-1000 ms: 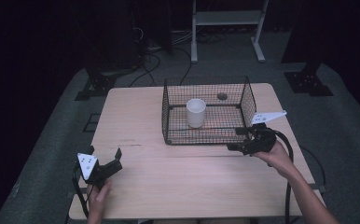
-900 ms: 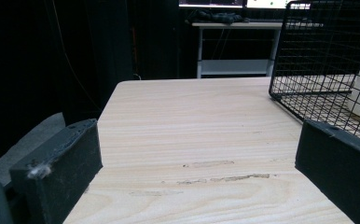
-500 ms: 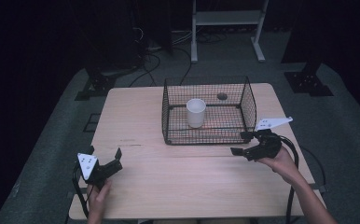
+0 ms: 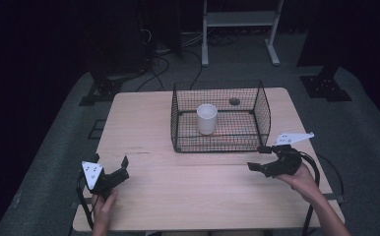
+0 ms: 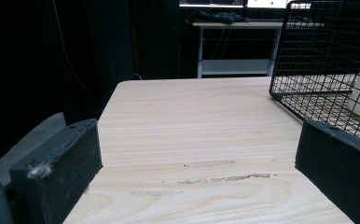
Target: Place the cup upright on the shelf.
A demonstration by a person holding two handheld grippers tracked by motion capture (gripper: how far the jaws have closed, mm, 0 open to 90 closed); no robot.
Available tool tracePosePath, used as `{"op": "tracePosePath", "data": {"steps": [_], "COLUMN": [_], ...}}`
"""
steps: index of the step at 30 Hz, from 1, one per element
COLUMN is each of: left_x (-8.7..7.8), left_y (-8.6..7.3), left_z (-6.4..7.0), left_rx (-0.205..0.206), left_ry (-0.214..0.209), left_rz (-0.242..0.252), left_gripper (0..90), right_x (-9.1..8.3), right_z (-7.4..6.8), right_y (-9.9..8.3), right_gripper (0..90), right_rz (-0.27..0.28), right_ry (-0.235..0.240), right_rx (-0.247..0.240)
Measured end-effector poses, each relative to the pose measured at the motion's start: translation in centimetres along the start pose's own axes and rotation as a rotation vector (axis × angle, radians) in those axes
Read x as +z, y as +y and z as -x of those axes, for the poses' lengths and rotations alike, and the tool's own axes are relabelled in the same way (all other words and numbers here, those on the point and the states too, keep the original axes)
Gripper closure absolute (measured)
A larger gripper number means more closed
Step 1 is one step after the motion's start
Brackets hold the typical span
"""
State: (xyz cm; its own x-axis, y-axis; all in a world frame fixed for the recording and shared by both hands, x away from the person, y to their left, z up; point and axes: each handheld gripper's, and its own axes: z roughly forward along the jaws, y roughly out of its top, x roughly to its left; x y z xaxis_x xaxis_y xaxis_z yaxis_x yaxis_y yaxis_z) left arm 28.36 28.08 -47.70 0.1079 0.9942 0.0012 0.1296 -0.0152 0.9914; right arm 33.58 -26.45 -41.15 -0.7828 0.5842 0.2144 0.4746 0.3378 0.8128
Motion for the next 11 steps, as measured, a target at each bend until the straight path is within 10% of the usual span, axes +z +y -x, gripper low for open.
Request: {"op": "tracePosePath", "data": {"steps": [11], "left_x": [0.0], "left_y": [0.0], "left_z": [-0.1], "left_rx": [0.0], "left_ry": [0.002], "left_rz": [-0.003], "left_gripper": [0.0], "right_x": [-0.7], "right_z": [-2.8], "right_y": [-4.1], "right_gripper": [13.1], "right_rz": [0.093], "right_ry": [-0.071], "right_rx": [0.028]}}
